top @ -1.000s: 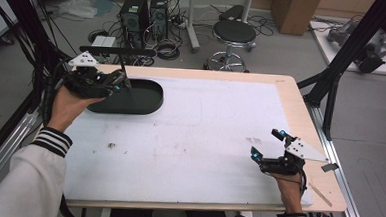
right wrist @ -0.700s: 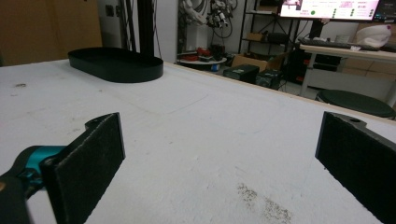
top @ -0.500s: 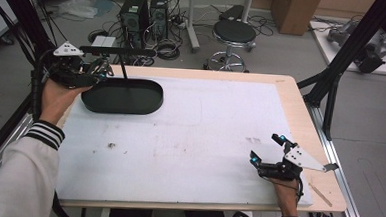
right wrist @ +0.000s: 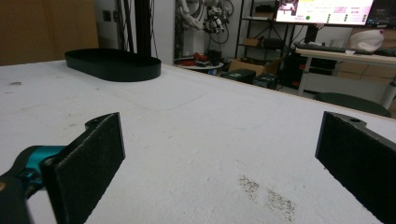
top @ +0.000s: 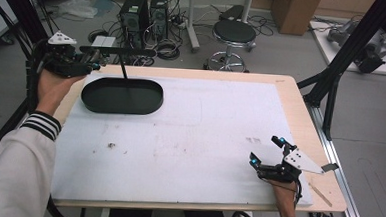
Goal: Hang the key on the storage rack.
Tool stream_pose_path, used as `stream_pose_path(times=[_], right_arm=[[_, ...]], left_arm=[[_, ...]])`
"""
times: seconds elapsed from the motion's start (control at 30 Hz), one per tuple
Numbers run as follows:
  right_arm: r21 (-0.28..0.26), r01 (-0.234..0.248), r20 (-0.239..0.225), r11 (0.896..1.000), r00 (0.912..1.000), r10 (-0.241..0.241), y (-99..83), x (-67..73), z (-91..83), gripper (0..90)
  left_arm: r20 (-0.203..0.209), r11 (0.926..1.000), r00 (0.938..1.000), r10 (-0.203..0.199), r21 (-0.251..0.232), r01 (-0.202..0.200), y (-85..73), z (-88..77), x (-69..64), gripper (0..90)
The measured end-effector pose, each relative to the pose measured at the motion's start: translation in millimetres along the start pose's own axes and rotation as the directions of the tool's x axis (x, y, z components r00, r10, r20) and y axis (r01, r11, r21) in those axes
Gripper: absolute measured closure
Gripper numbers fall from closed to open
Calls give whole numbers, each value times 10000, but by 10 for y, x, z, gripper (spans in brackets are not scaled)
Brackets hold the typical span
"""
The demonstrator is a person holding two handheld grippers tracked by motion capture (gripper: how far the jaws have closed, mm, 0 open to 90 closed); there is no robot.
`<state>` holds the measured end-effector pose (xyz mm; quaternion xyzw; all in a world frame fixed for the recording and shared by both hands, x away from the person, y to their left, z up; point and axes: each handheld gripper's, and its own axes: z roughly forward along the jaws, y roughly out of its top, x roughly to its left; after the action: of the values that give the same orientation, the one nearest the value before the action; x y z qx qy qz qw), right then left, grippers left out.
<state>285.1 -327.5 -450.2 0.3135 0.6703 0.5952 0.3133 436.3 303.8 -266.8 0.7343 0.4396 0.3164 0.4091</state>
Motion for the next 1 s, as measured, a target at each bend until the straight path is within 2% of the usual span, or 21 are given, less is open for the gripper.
stream_pose_path(times=[0.2,0.5,0.63,1.0], right_arm=[[-59,-6,10,10000,10000,6,-4,-1,-5,4],[-126,-20,41,9999,10000,20,-10,1,-14,4],[-132,48,46,9999,10000,-48,-9,10,-9,4],[-110,151,64,9998,9999,-150,-8,15,-6,4]], left_arm=[[-15,10000,10000,-16,-3,16,34,48,8,487],[-263,10000,9997,13,-53,-15,38,144,-8,487],[-324,9996,9994,-149,-259,140,41,166,8,486],[-419,9984,9985,-358,-456,339,46,262,38,486]])
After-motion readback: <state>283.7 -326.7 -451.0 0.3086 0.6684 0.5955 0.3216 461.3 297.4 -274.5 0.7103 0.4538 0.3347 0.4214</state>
